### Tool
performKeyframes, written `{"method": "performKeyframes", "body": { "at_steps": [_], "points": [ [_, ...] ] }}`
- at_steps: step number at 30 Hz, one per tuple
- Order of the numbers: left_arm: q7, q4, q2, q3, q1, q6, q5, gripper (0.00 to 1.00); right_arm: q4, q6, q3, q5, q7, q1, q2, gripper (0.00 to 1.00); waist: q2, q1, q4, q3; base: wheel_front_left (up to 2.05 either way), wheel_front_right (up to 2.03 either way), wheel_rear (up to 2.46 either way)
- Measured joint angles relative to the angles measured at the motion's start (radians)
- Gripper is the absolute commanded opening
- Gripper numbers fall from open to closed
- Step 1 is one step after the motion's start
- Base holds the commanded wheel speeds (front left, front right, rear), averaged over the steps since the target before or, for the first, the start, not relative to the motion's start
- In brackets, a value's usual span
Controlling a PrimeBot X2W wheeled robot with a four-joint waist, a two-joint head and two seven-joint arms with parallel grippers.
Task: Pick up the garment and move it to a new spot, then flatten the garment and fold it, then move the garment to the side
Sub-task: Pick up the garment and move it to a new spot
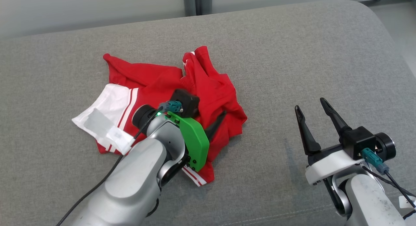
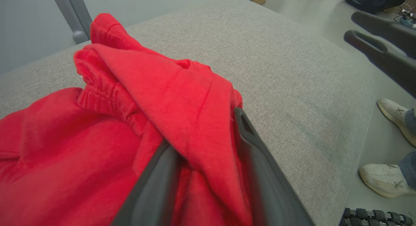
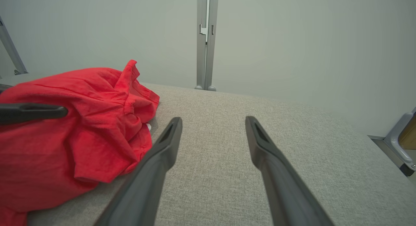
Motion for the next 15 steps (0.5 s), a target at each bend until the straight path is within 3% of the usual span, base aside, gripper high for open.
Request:
{"method": "performKeyframes", "body": {
  "at_steps": [8, 15],
  "points": [
    [-0.035, -0.037, 0.068, 0.070, 0.000, 0.035, 0.016, 1.00, -0.001, 0.000, -0.023, 0.002, 0.000, 0.029, -0.004, 1.00, 0.0000, 0.0000, 0.022, -0.022, 0.00, 0.00, 0.00],
    [-0.023, 0.047, 0.184, 0.166, 0.053, 0.097, -0.022, 1.00, -0.006, 0.000, -0.026, 0.005, 0.000, 0.042, -0.008, 1.00, 0.0000, 0.0000, 0.055, -0.035, 0.00, 0.00, 0.00]
  ]
}}
